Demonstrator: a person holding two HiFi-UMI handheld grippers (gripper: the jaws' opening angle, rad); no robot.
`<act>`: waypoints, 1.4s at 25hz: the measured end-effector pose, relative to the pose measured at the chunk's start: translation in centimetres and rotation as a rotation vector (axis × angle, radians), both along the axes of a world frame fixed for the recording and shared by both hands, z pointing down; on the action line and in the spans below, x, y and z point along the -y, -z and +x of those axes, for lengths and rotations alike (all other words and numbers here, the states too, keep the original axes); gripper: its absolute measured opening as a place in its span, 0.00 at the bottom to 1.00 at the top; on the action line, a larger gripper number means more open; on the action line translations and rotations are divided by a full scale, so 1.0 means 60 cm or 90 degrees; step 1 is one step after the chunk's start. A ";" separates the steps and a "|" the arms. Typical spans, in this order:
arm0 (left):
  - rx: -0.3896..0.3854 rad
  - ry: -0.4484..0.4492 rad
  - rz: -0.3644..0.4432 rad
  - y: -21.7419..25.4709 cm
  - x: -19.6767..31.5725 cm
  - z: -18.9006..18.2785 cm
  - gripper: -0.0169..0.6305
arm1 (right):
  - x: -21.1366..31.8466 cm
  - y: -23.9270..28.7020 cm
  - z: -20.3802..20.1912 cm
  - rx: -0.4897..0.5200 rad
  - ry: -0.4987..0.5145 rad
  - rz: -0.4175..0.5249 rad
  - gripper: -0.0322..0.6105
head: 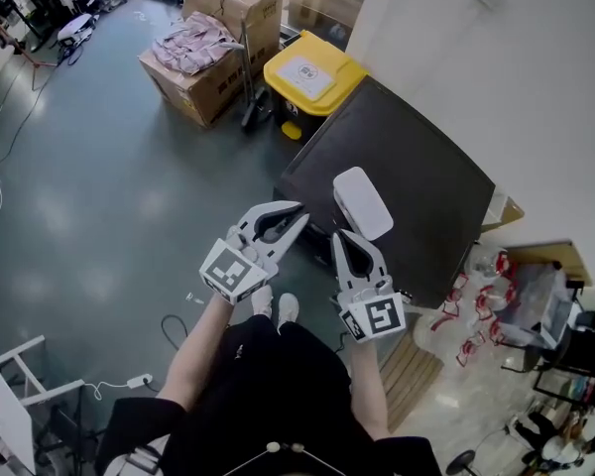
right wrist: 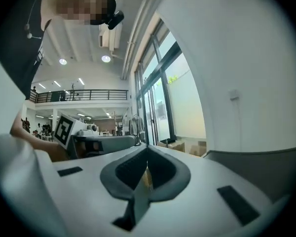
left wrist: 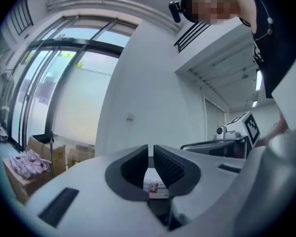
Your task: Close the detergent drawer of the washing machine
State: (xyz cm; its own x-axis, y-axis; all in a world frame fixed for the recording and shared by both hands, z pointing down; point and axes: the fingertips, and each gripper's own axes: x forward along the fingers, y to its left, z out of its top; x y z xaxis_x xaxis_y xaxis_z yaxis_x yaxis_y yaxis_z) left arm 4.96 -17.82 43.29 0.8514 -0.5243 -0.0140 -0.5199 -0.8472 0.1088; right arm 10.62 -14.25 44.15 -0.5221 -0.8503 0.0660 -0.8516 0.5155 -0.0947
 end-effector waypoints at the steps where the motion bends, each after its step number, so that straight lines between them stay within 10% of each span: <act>1: -0.001 0.008 0.012 0.018 -0.010 -0.007 0.08 | -0.008 0.019 -0.003 0.001 -0.002 0.013 0.06; 9: 0.001 0.047 0.016 0.084 -0.066 -0.047 0.05 | -0.050 0.118 0.000 -0.022 -0.005 0.099 0.05; 35: -0.005 0.086 0.027 0.104 -0.093 -0.081 0.05 | -0.072 0.135 -0.012 -0.104 -0.015 0.091 0.05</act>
